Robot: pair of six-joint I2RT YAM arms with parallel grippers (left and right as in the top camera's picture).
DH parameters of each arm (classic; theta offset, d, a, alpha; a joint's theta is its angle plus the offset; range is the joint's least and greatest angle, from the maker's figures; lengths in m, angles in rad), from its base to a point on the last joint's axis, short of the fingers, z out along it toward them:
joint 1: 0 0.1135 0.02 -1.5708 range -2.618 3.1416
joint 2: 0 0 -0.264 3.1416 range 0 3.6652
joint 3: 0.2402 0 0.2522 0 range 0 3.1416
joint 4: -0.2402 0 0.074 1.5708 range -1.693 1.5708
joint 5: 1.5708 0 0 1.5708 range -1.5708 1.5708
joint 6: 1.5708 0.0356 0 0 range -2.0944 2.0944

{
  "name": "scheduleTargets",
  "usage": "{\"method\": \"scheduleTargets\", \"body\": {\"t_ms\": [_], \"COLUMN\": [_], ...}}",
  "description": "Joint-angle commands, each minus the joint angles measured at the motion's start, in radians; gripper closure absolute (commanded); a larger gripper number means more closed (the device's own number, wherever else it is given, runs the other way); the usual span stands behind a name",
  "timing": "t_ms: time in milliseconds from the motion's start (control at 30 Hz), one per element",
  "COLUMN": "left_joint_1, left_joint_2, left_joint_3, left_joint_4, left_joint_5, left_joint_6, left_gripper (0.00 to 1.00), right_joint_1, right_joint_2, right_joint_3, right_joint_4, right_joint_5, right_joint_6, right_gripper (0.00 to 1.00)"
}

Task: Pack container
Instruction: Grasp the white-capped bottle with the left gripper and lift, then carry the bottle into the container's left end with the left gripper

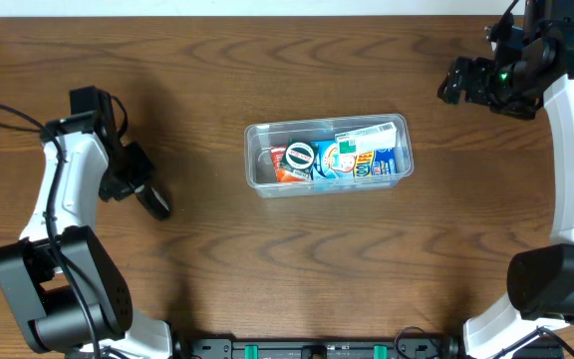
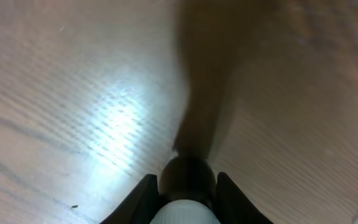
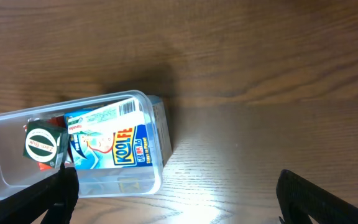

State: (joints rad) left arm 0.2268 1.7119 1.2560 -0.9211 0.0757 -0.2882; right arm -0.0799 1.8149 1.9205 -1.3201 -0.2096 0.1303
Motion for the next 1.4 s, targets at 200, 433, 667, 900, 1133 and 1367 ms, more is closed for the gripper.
{"method": "scheduleTargets", "body": {"t_ms": [200, 433, 667, 900, 1133, 1367], "left_joint_1": [-0.143, -0.359, -0.537, -0.652, -0.722, -0.729], "left_joint_2": [-0.204, -0.320, -0.298, -0.206, -0.140, -0.111], "left_joint_3": [0.097, 0.125, 0.124, 0.124, 0.124, 0.122], "left_joint_4": [0.018, 0.120, 0.195, 0.244, 0.249, 0.239], "left_joint_5": [0.022, 0.021, -0.019, -0.059, -0.206, -0.283], "left_joint_6": [0.086, 0.086, 0.085, 0.065, -0.002, -0.077], "left_gripper": [0.90, 0.90, 0.90, 0.90, 0.91, 0.94], "right_joint_1": [0.008, 0.008, 0.008, 0.008, 0.008, 0.008], "right_joint_2": [-0.003, -0.003, -0.003, -0.003, -0.003, -0.003], "right_joint_3": [0.012, 0.012, 0.012, 0.012, 0.012, 0.012], "right_joint_4": [0.000, 0.000, 0.000, 0.000, 0.000, 0.000], "right_joint_5": [-0.005, -0.005, -0.004, -0.005, -0.004, -0.005], "right_joint_6": [0.014, 0.014, 0.014, 0.014, 0.014, 0.014], "right_gripper": [0.01, 0.01, 0.01, 0.01, 0.01, 0.01]}}
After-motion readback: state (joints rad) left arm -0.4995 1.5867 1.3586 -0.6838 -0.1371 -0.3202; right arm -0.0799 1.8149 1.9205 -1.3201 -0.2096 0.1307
